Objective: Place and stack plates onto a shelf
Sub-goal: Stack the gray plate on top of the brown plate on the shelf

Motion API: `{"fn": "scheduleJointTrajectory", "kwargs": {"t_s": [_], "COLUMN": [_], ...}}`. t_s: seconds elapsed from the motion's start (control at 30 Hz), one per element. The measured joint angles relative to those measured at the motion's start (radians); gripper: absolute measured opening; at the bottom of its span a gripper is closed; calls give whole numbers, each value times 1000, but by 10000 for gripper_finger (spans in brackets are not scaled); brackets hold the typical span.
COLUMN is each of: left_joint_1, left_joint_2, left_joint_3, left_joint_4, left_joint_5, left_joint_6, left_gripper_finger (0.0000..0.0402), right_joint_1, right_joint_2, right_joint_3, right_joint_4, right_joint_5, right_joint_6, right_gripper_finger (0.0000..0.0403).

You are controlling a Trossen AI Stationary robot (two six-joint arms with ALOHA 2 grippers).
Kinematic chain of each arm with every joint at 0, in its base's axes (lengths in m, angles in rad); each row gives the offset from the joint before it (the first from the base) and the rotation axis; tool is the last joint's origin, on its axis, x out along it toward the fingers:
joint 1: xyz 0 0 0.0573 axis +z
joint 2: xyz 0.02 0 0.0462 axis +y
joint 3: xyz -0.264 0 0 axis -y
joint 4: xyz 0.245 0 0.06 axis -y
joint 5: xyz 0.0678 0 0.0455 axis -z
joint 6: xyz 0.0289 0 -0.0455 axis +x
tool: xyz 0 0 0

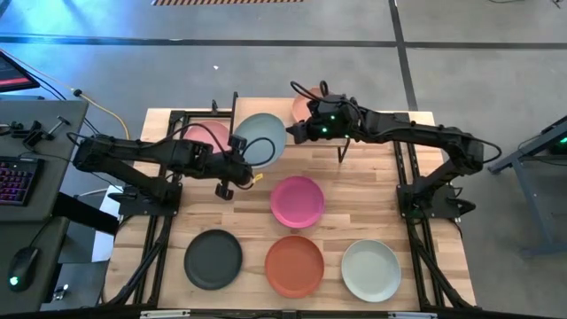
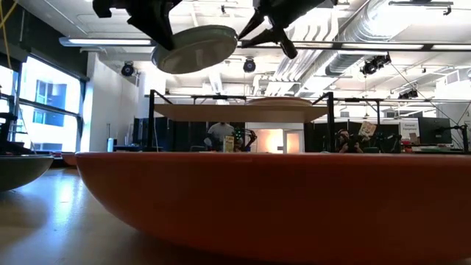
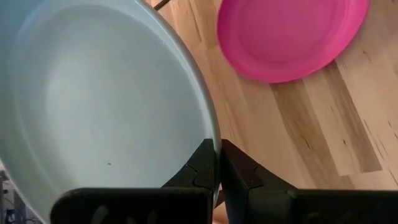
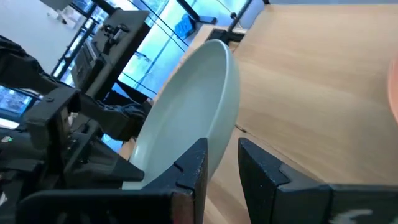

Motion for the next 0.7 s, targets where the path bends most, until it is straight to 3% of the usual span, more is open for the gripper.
{"fn": "scheduleJointTrajectory", "kwargs": {"t_s": [0.37,0.7], "left_joint_1": [17,17], "left_joint_2": [22,42], "left_joint_3": [0,0], "left_joint_4": [5,13], "left_joint_5": [-8,-56], "left_joint_6": [1,-2], "left_gripper_finger": [0,0], "right_joint_1": [-1,0], "right_joint_2": [2,2], "right_joint_3": [0,0], "right_joint_4": [52,-35], "right_joint_5": [-22,29], "right_joint_6": [32,26], "right_gripper_finger": [72,72]}}
